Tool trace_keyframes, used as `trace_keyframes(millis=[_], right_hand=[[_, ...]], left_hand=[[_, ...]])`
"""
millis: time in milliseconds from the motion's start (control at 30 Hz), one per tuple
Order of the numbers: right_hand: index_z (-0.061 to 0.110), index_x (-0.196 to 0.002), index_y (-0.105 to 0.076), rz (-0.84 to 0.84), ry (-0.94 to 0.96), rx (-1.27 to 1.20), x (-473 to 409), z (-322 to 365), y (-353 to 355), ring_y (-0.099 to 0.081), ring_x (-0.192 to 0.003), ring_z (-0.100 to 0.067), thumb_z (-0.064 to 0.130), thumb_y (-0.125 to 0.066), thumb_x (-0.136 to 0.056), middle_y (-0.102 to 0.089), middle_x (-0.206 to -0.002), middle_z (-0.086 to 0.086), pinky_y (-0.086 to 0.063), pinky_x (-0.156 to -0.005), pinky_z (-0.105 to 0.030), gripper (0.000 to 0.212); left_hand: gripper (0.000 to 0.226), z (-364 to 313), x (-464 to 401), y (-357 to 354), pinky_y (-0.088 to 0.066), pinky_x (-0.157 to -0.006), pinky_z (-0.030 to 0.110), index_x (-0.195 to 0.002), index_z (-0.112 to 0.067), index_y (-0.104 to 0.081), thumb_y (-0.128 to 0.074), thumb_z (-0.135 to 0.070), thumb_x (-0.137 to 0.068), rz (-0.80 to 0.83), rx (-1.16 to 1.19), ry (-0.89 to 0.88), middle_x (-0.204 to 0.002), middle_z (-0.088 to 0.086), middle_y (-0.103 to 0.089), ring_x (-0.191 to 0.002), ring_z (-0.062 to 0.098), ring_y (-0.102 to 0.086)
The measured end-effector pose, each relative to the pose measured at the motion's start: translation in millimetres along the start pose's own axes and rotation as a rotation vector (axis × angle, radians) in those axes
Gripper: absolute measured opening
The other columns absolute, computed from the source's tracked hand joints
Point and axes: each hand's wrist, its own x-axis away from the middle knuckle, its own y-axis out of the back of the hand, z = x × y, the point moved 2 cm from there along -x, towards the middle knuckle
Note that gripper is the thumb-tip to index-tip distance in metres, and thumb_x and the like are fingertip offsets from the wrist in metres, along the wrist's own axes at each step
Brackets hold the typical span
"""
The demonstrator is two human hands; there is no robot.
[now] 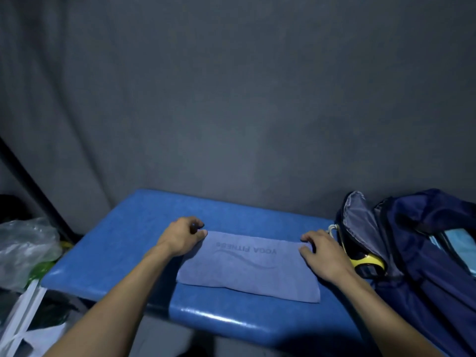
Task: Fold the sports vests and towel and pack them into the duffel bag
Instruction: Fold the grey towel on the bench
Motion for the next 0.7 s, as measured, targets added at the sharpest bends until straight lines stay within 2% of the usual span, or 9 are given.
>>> trace_keyframes(millis=[100, 200, 300, 367, 500, 533, 600, 633, 700], right_hand=[[0.020, -0.102, -0.062, 0.047, 0.023, -0.028, -6, -2, -7, -0.057, -0.101, -0.023, 0.034, -0.057, -0.099, -0.053, -0.108, 0.001, -0.048, -0.090, -0.040, 0.015], [0.021, -0.095, -0.058, 0.022, 0.034, -0.035, -7, 2, -7, -0.055, -0.099, -0.024, 0.030, -0.060, -0.096, -0.052, -0.103, 0.001, -0.048, -0.087, -0.041, 0.010], [0.020, -0.115, -0.061, -0.095, 0.153, 0.054, -1, 13, -6, -0.053, -0.112, -0.024, 0.029, -0.063, -0.094, -0.057, -0.116, 0.000, -0.044, -0.093, -0.035, 0.023], [0.021, -0.128, -0.059, -0.127, 0.293, -0.102, 9, 34, 2, -0.053, -0.118, -0.016, 0.032, -0.067, -0.094, -0.058, -0.126, 0.006, -0.038, -0.094, -0.024, 0.036], [0.030, -0.142, -0.051, 0.014, 0.520, -0.444, 28, 101, 31, -0.048, -0.129, 0.006, 0.043, -0.076, -0.088, -0.054, -0.141, 0.021, -0.033, -0.105, -0.010, 0.060], [0.030, -0.139, -0.054, 0.055, 0.554, -0.491, 30, 115, 38, -0.052, -0.126, 0.007, 0.043, -0.077, -0.086, -0.059, -0.136, 0.019, -0.038, -0.105, -0.014, 0.059], [0.025, -0.116, -0.068, 0.078, 0.595, -0.543, 35, 136, 53, -0.062, -0.100, 0.005, 0.040, -0.078, -0.084, -0.072, -0.106, 0.013, -0.051, -0.091, -0.030, 0.037], [0.023, -0.100, -0.071, 0.063, 0.604, -0.562, 39, 144, 64, -0.060, -0.084, 0.002, 0.038, -0.077, -0.084, -0.071, -0.089, 0.007, -0.051, -0.080, -0.036, 0.023], [0.019, -0.081, -0.067, -0.004, 0.611, -0.579, 47, 153, 87, -0.051, -0.069, -0.005, 0.035, -0.074, -0.085, -0.064, -0.074, -0.003, -0.047, -0.068, -0.042, 0.019]], left_hand=[[0.009, 3, -6, 0, -0.045, -0.086, 0.031, -0.092, -0.031, -0.062, -0.067, -0.038, -0.095, 0.096, -0.117, -0.091, -0.108, 0.000, -0.062, -0.105, 0.024, -0.061], [0.023, 6, -5, 1, -0.043, -0.086, 0.033, -0.079, -0.035, -0.049, -0.066, -0.038, -0.096, 0.132, -0.155, -0.108, -0.102, 0.001, -0.058, -0.102, 0.025, -0.056], [0.019, -12, 13, 16, -0.042, -0.070, 0.025, -0.086, -0.022, -0.054, -0.069, -0.027, -0.096, 0.107, 0.039, -0.167, -0.081, -0.011, -0.059, -0.078, 0.009, -0.054], [0.020, -35, 33, 30, -0.042, -0.065, 0.023, -0.086, -0.019, -0.056, -0.074, -0.019, -0.093, 0.080, 0.188, -0.298, -0.072, -0.017, -0.058, -0.066, 0.002, -0.050], [0.020, -97, 71, 56, -0.045, -0.069, 0.023, -0.094, -0.017, -0.061, -0.079, -0.021, -0.087, 0.084, 0.363, -0.552, -0.081, -0.010, -0.061, -0.075, 0.007, -0.055], [0.021, -111, 79, 61, -0.047, -0.071, 0.025, -0.098, -0.016, -0.062, -0.079, -0.023, -0.086, 0.105, 0.406, -0.592, -0.085, -0.005, -0.063, -0.078, 0.010, -0.056], [0.025, -132, 95, 72, -0.049, -0.075, 0.028, -0.107, -0.017, -0.063, -0.077, -0.025, -0.088, 0.142, 0.473, -0.617, -0.092, 0.000, -0.067, -0.082, 0.013, -0.059], [0.028, -138, 102, 78, -0.049, -0.076, 0.028, -0.113, -0.020, -0.062, -0.077, -0.028, -0.090, 0.144, 0.472, -0.606, -0.096, -0.002, -0.067, -0.083, 0.013, -0.060], [0.037, -140, 116, 92, -0.053, -0.080, 0.029, -0.122, -0.027, -0.060, -0.076, -0.038, -0.090, 0.150, 0.355, -0.572, -0.104, -0.010, -0.067, -0.089, 0.009, -0.064]])
